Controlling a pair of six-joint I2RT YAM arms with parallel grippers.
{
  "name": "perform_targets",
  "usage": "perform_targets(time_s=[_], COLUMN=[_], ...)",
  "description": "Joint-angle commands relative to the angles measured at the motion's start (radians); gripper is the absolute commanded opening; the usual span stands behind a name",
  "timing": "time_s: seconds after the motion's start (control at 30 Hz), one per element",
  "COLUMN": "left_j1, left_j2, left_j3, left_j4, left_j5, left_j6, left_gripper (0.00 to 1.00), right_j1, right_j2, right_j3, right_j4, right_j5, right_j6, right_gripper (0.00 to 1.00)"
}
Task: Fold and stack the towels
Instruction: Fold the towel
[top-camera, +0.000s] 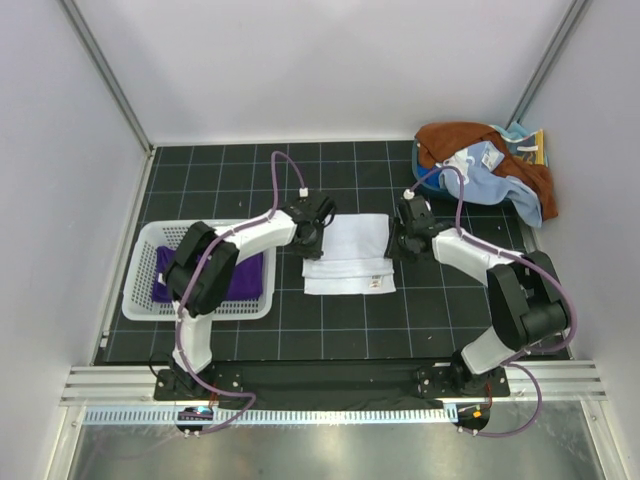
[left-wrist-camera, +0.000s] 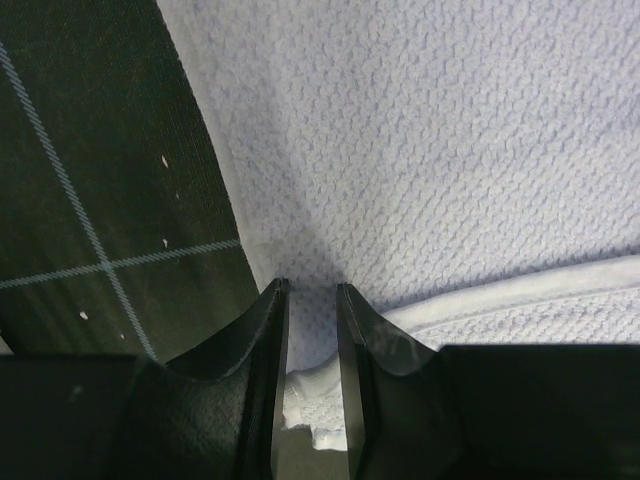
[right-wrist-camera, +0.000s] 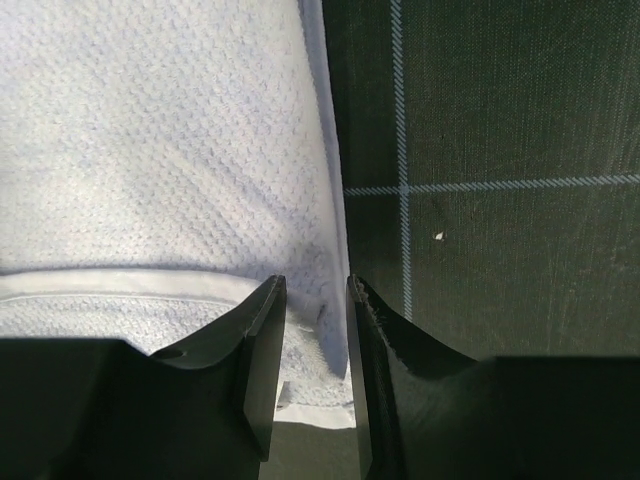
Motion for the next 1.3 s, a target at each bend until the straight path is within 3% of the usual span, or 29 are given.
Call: perform_targets(time_s=[0.0,0.57,1.27], left_j1=[-0.011,-0.079,-0.103], left_j2=[-0.078,-0.213,-0.259], left_j3=[-0.029,-0.164,-0.314], left_j4=[0.022,0.074,0.124], left_j5=[0.028,0.086,0.081], left_j6=[-0.012,-0.035,-0.053], left_gripper=[0.29,0.28,0.28], right_j1=[0.007,0.014,0.016], right_j2=[-0.071,-0.249,-0.317], right_j3=[-0.017,-0.121,-0.029], right_j4=[0.023,-0.005,-0.095], right_j5=[-0.019,-0.027,0.01], right_j6=[0.002,0.007,0.004], right_gripper=[0.37,0.37,0.38])
